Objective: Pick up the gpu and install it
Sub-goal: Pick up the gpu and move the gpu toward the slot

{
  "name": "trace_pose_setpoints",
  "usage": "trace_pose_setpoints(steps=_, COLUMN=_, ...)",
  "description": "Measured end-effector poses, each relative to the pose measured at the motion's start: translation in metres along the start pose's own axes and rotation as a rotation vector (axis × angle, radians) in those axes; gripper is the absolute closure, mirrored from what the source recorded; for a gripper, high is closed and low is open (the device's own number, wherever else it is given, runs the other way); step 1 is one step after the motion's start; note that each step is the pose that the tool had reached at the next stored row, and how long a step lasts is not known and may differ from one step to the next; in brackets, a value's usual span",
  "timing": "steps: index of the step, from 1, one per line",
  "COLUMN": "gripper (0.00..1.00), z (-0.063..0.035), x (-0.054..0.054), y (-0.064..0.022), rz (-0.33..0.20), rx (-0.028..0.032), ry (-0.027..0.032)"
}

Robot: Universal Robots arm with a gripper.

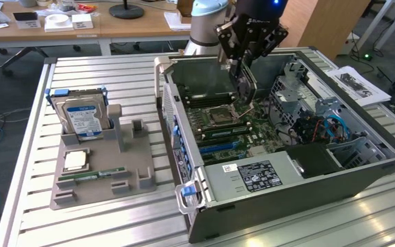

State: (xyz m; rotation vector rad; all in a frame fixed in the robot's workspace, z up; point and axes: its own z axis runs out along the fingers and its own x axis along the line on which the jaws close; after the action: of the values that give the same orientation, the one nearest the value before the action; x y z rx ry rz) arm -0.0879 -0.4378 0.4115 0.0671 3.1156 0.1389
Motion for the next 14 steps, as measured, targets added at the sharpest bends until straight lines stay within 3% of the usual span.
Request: trace_pose_setpoints(steps=14, gripper=0.73, z=0.0009, x=-0.036, y=0.0023, rz=0.0, rx=-0.0107, ry=0.0005)
